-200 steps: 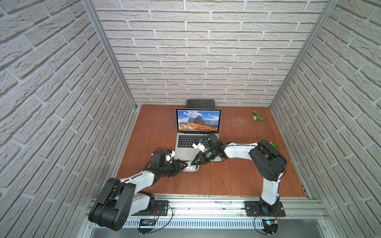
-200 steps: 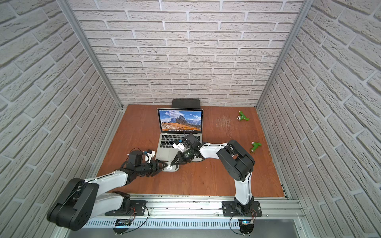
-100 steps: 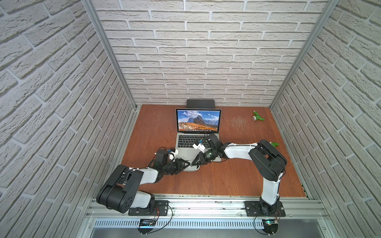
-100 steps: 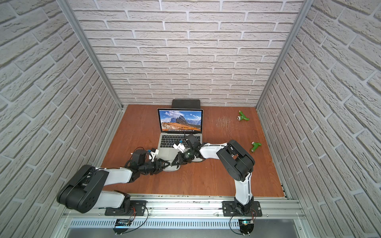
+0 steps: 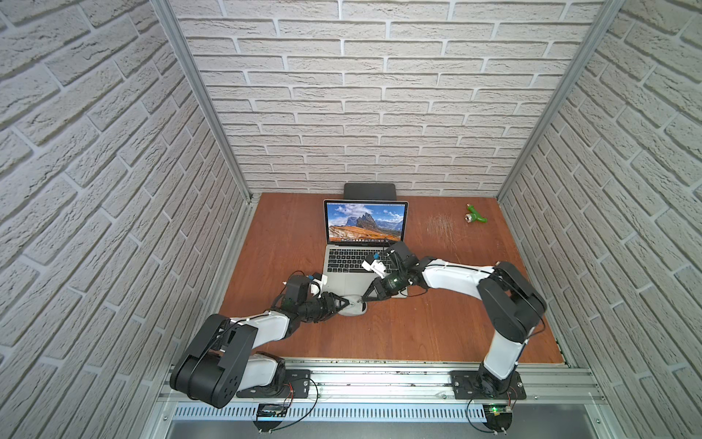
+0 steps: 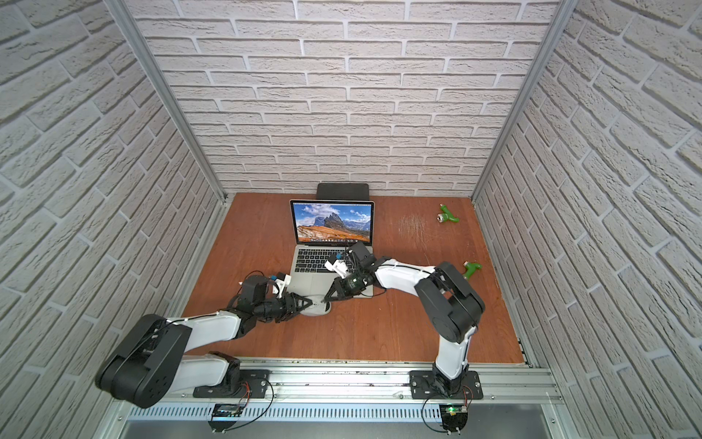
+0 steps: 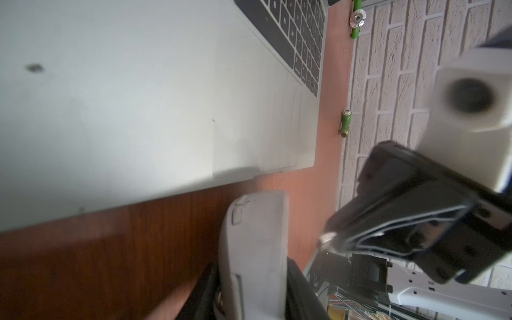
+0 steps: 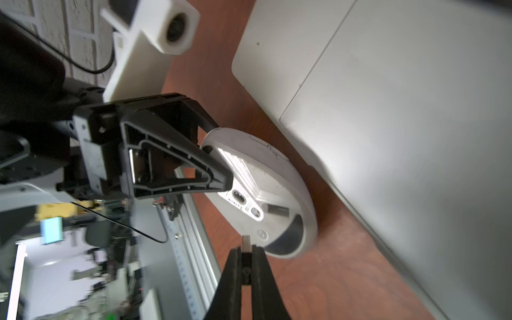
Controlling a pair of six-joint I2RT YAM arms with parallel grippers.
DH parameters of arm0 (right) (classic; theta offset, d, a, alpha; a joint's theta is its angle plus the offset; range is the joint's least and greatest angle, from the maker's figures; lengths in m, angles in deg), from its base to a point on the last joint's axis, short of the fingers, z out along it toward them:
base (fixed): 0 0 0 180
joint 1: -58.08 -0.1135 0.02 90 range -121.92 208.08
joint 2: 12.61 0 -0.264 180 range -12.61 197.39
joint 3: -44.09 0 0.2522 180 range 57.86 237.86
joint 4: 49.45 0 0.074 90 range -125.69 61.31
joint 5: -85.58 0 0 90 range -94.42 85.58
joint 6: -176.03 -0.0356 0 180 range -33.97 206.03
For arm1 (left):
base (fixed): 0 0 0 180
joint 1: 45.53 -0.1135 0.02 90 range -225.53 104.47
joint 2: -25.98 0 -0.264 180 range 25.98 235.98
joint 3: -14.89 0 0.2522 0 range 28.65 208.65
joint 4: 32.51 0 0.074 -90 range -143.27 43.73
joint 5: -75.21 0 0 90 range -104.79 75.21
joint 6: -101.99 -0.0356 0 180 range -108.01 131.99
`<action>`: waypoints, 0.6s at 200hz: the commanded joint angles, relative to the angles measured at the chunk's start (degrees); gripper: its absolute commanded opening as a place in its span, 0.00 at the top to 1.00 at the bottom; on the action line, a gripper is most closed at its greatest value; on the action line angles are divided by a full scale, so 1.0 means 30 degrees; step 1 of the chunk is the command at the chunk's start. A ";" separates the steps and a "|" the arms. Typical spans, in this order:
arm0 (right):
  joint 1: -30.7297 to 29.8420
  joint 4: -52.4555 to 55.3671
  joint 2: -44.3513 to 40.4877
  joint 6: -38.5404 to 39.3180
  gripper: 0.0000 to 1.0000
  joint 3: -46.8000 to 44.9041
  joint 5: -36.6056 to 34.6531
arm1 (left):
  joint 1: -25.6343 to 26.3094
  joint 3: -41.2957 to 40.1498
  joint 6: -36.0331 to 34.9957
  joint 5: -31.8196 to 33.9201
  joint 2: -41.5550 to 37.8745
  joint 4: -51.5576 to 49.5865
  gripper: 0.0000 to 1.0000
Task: Remove the wireless mouse receiver from the laptop
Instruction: Pick up the mouse from the center of the board, then insert the USB plug into the mouse.
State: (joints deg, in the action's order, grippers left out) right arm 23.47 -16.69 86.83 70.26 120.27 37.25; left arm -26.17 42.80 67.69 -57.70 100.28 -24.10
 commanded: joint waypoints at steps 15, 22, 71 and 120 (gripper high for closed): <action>-0.0052 0.8181 -0.3863 0.9517 0.98 0.3742 -0.4193 | -0.0021 0.2926 -0.1203 -0.4545 0.0097 -0.0046 1.00; -0.0164 0.9106 -0.4083 1.1023 0.97 0.4086 -0.4184 | -0.0010 0.3381 -0.1272 -0.5141 0.0404 -0.0434 1.00; -0.1377 1.1578 -0.5336 1.6120 0.97 0.4594 -0.5649 | 0.0355 0.5899 -0.2124 -0.8456 0.2033 -0.3184 1.00; -0.2477 1.3611 -0.4599 1.8613 0.98 0.6651 -0.5243 | 0.0858 0.8151 -0.6298 -1.0960 0.2712 -0.9371 1.00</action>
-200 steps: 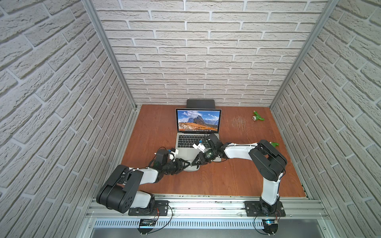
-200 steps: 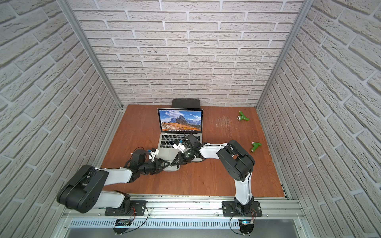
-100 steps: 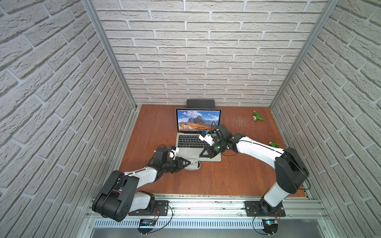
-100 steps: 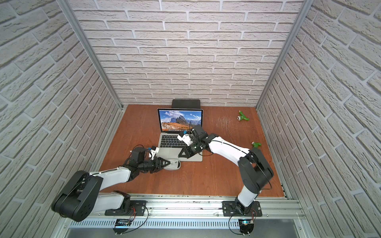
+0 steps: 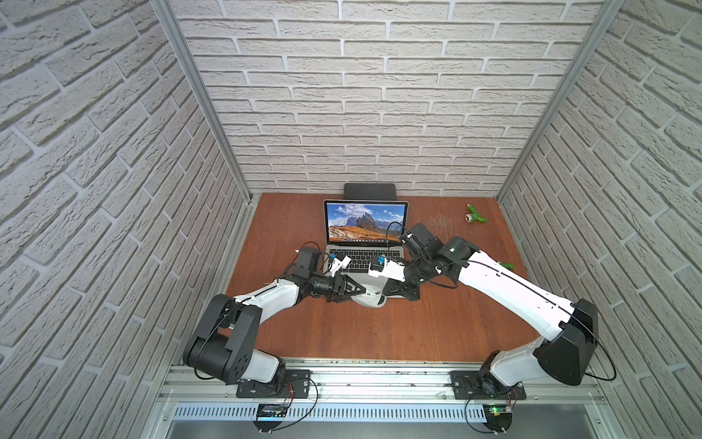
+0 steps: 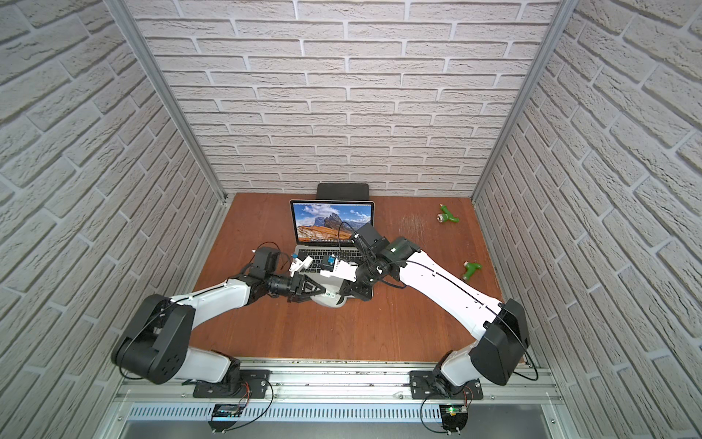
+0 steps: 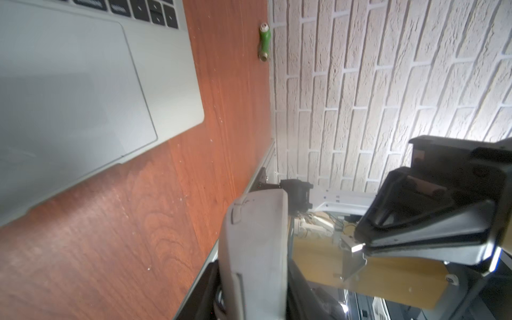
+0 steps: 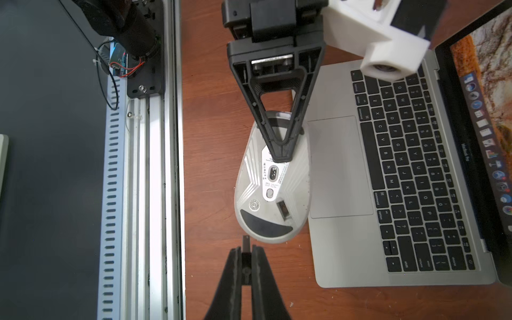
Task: Remove the wireless mouse receiver from the laptop
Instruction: Insert the USB plug into the mouse.
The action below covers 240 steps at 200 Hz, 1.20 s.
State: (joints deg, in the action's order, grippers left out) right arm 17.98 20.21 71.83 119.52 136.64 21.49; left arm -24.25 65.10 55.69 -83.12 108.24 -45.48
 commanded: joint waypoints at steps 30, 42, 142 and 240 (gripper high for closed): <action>-0.1596 0.3173 0.2065 0.2820 0.98 0.2807 -0.1573 | 0.0716 0.1213 -0.3576 -0.2817 0.0813 -0.3110 1.00; -0.1688 0.3498 0.2452 0.2968 0.98 0.3268 -0.1628 | 0.1161 0.1298 -0.3773 -0.2856 0.0936 -0.3177 1.00; -0.1695 0.5915 0.4352 0.3253 0.98 0.5439 -0.2012 | 0.0891 0.1650 -0.4431 -0.2728 0.0879 -0.3822 1.00; -0.1605 0.5219 0.5132 0.3512 0.98 0.5100 -0.2163 | 0.0155 0.1483 -0.4105 -0.2505 0.0208 -0.3269 1.00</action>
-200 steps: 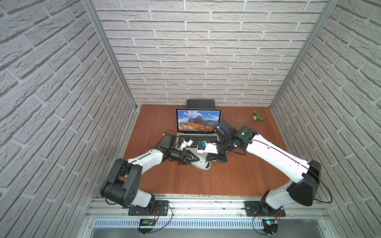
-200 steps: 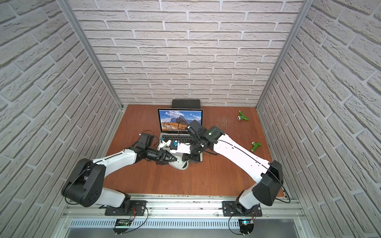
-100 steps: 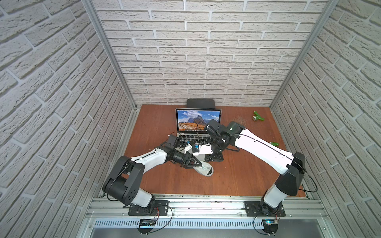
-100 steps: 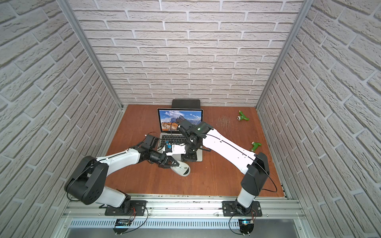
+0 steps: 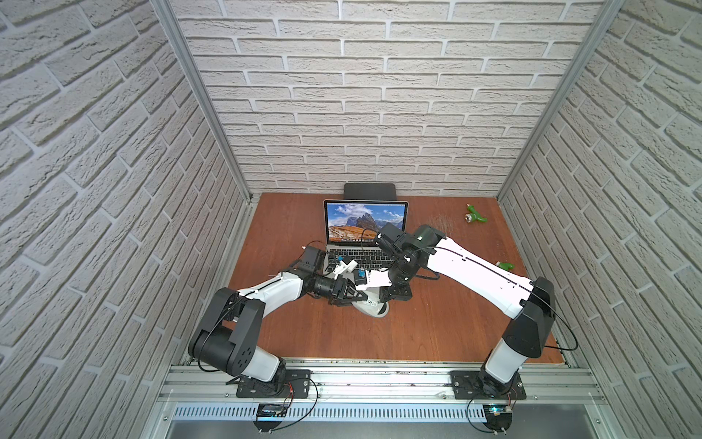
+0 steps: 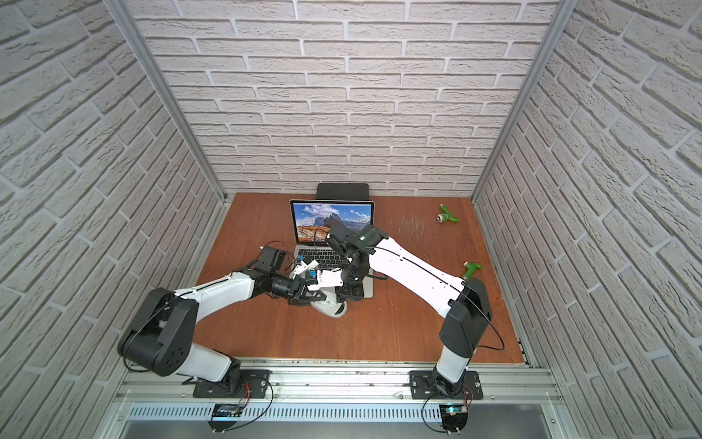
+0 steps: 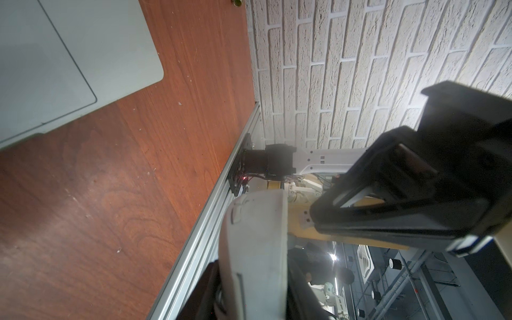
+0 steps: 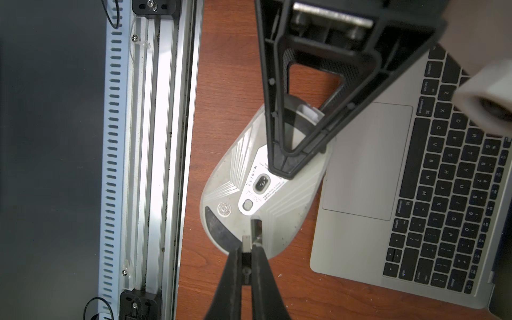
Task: Remove the wireless mouse receiver from the laptop
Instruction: Insert the USB plug into the mouse.
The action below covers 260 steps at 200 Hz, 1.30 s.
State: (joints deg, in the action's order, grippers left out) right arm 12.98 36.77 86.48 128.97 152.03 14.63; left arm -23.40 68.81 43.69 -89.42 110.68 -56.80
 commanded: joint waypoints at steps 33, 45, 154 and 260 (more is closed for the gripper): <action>0.0063 -0.0724 0.0420 0.0394 0.98 -0.0078 0.0125 | -0.0112 0.0246 -0.0098 -0.0409 -0.0764 0.0591 1.00; 0.0064 -0.0857 0.0479 0.0380 0.98 -0.0058 0.0125 | -0.0091 0.0220 -0.0062 -0.0414 -0.0779 0.0579 1.00; 0.0006 0.0865 0.0916 -0.0010 0.98 0.0822 -0.1606 | -0.0141 0.0263 -0.0124 -0.0378 -0.0533 0.0541 1.00; -0.0464 0.1580 0.2153 -0.0455 0.98 0.1670 -0.3039 | -0.0433 0.0291 -0.0167 -0.0389 -0.0695 0.0516 1.00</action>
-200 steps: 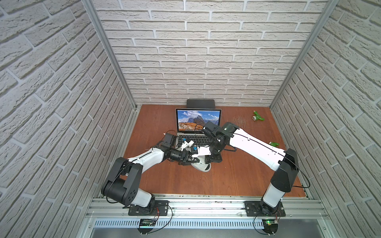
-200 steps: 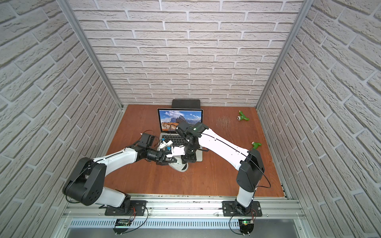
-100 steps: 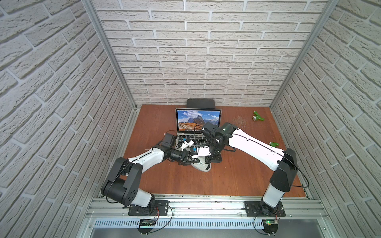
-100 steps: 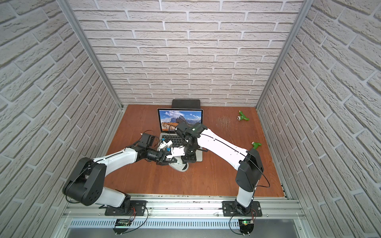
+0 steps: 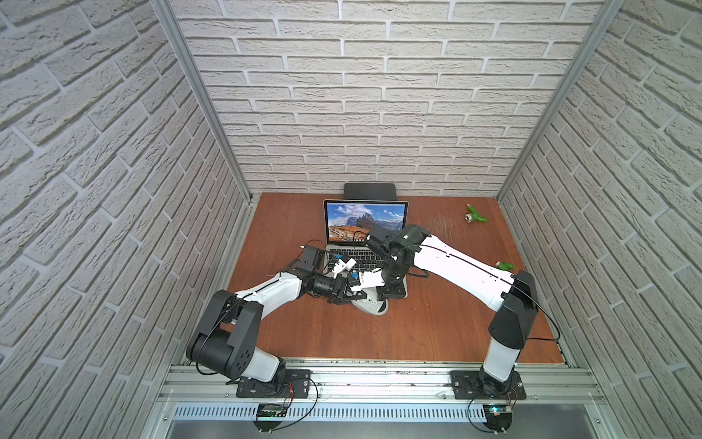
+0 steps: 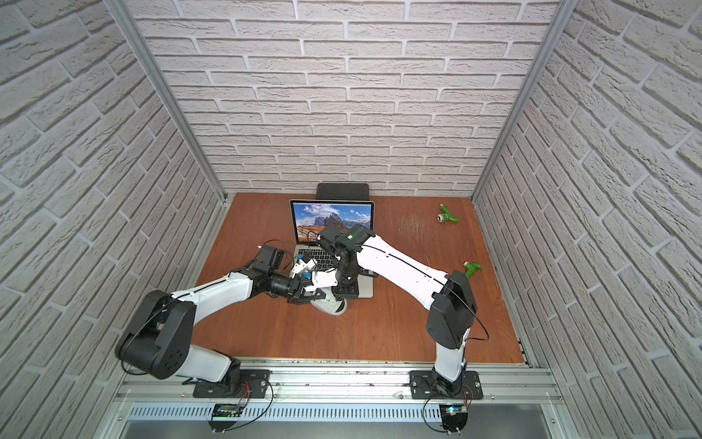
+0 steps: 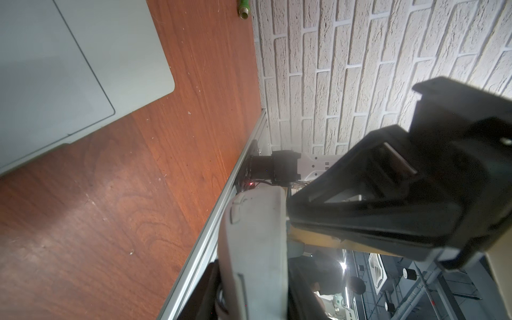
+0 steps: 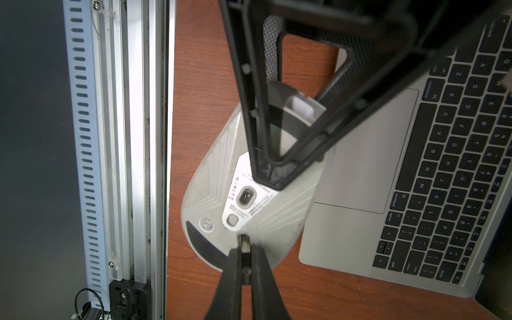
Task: Remove the wireless mouse receiver from the laptop
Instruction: Insert the USB plug into the mouse.
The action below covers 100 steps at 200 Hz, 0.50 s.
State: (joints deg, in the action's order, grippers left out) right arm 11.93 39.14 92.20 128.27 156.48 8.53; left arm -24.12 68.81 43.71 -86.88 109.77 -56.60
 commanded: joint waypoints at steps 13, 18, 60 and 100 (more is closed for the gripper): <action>-0.0141 0.0850 0.0311 -0.0237 0.98 0.0264 -0.0931 | -0.0210 0.0293 -0.0149 -0.1326 -0.0398 0.0463 1.00; -0.0151 0.0895 0.0360 -0.0251 0.98 0.0329 -0.0876 | -0.0229 0.0293 -0.0148 -0.1339 -0.0435 0.0482 1.00; -0.0144 -0.0031 -0.0410 -0.0047 0.98 -0.0462 0.0515 | -0.0370 0.0252 -0.0084 -0.1314 -0.0508 0.0630 1.00; -0.0117 -0.0670 -0.0610 -0.0170 0.98 -0.0685 0.1213 | -0.0412 0.0247 -0.0063 -0.1333 -0.0522 0.0630 1.00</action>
State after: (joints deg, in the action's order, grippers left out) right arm 11.80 37.45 91.86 128.24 155.46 10.06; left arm -24.86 68.81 43.71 -86.80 109.77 -56.67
